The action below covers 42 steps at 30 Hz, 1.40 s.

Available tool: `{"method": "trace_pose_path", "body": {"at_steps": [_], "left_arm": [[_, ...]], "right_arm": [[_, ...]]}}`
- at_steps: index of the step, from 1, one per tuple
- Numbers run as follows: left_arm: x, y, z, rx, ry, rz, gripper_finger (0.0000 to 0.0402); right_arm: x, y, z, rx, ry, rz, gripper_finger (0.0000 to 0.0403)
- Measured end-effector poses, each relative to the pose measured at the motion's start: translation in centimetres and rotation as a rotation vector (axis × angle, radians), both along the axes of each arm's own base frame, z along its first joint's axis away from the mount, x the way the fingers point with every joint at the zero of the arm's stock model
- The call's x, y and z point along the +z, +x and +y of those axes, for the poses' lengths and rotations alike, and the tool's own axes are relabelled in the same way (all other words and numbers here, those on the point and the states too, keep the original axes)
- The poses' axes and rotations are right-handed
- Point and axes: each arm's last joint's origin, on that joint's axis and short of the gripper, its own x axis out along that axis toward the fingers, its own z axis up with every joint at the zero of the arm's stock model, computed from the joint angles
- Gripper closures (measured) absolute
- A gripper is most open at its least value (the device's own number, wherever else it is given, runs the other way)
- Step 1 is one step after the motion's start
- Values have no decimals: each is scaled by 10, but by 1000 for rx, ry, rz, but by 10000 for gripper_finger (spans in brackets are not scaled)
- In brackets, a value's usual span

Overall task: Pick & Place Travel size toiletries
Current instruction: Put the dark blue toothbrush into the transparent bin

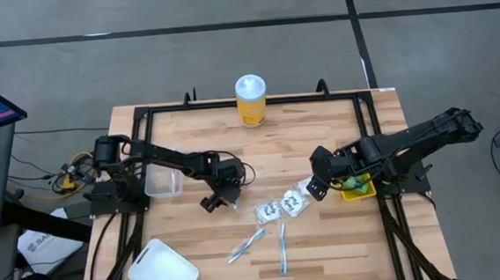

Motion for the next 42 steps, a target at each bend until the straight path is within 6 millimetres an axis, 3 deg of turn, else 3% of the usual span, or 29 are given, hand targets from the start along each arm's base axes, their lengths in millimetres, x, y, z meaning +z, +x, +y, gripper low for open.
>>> {"method": "trace_pose_path", "body": {"at_steps": [12,17,22,26,29,34,37,42], "left_arm": [[2,-1,1,12,45,-4,381],[3,1,-5,16,65,-15,377],[15,2,-12,155,168,-31,377],[54,0,-10,403,189,-176,391],[87,-13,-4,720,200,-299,390],[138,-58,7,1319,186,-578,392],[156,-91,14,1589,113,-716,393],[156,-129,21,1838,-50,-790,394]], "right_arm": [[0,0,0,0,1,-4,249],[0,0,0,0,1,-4,249],[0,0,0,0,1,-5,249],[0,1,0,0,1,-5,249],[0,1,0,-2,3,-13,249],[1,3,-2,-10,6,-29,249],[2,5,-3,-19,10,-41,249],[2,7,-7,-37,13,-57,249]]}}
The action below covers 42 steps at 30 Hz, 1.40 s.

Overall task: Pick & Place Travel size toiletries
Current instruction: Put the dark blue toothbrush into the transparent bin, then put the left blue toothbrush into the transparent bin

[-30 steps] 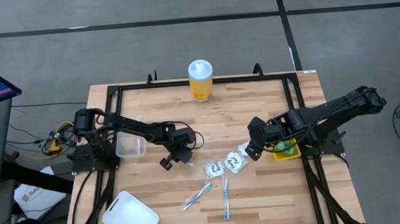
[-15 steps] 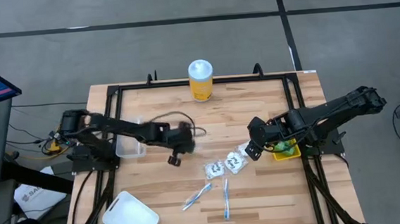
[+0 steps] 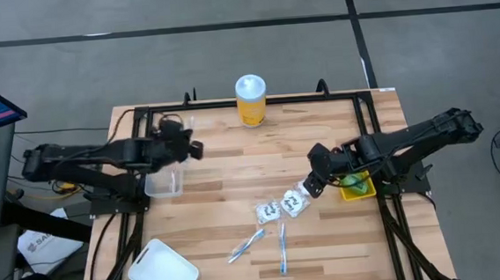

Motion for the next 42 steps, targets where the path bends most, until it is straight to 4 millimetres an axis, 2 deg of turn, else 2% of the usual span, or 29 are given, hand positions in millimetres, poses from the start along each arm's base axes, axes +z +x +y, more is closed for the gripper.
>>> {"method": "trace_pose_path", "body": {"at_steps": [9,22,31,35,42], "left_arm": [[-42,-45,2,158,-156,156,398],[-99,-64,-4,231,-426,217,401],[-104,-66,-5,219,-453,240,396],[-104,-65,-6,187,-479,256,361],[-104,-63,-7,173,-528,227,243]], "right_arm": [[2,4,-4,20,-15,-30,249],[2,4,-4,40,-27,-28,249],[2,4,-3,41,-26,-30,249],[2,4,-3,41,-25,-34,249],[2,4,-3,42,-23,-34,249]]}}
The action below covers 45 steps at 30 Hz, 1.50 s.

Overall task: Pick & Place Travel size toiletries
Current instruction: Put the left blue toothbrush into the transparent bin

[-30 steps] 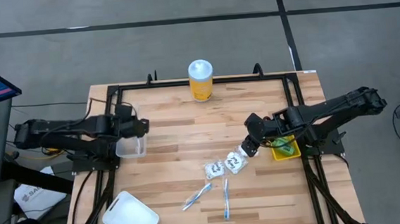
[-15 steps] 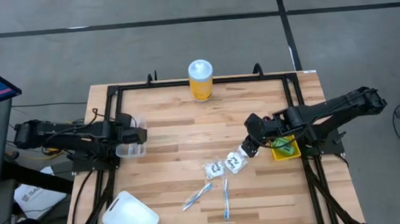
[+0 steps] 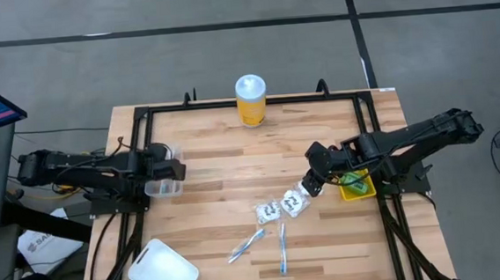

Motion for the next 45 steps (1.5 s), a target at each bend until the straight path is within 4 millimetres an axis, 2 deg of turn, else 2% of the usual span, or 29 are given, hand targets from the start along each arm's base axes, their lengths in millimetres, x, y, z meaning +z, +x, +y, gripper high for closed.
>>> {"method": "trace_pose_path", "body": {"at_steps": [4,7,10,13,16,19,22,29,36,40,45], "left_arm": [[5,3,-1,-29,-38,-18,191],[20,10,-1,-80,-31,-46,178],[41,19,0,-160,3,-93,180],[64,33,-5,-275,42,-215,189],[83,49,-18,-432,69,-383,199],[90,67,-38,-600,57,-524,207],[85,84,-66,-755,3,-581,215],[53,112,-142,-1013,-90,-624,222],[33,134,-199,-1184,-59,-514,222],[20,149,-219,-1255,38,-447,222],[-7,163,-222,-1218,88,-357,222]], "right_arm": [[0,0,0,0,0,0,249],[0,0,0,3,-1,1,249],[0,0,0,3,-1,0,249],[0,0,0,3,-1,1,249],[0,0,0,2,-1,1,249],[0,0,0,3,-1,1,249],[0,0,0,3,-1,0,249],[0,0,0,2,0,-5,249],[1,1,0,4,0,-10,249],[1,2,0,15,-5,-16,249],[1,2,0,23,-10,-16,249]]}}
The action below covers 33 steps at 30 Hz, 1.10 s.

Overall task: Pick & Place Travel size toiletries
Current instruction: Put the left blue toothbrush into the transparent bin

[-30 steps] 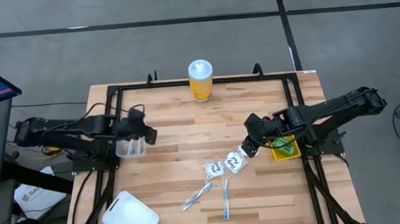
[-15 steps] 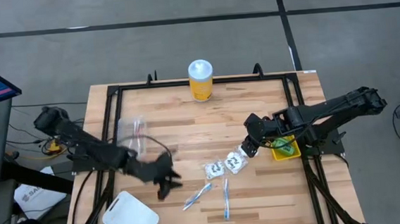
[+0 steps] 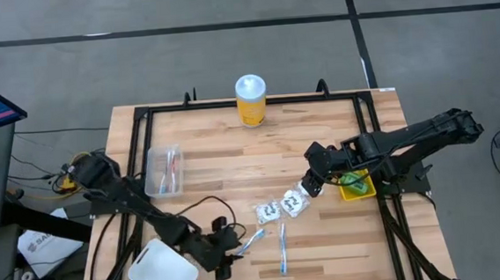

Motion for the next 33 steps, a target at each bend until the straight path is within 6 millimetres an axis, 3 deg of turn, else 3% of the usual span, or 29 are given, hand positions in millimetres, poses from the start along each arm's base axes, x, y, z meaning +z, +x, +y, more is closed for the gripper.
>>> {"method": "trace_pose_path", "body": {"at_steps": [10,22,26,33], "left_arm": [[-42,11,6,45,49,116,222],[-61,8,7,36,96,215,232],[-61,6,12,40,117,254,266],[-63,7,19,61,116,288,381]], "right_arm": [[0,0,0,17,-11,4,249],[0,0,0,24,-15,6,249],[0,0,0,25,-16,6,249],[0,0,0,24,-15,6,249]]}}
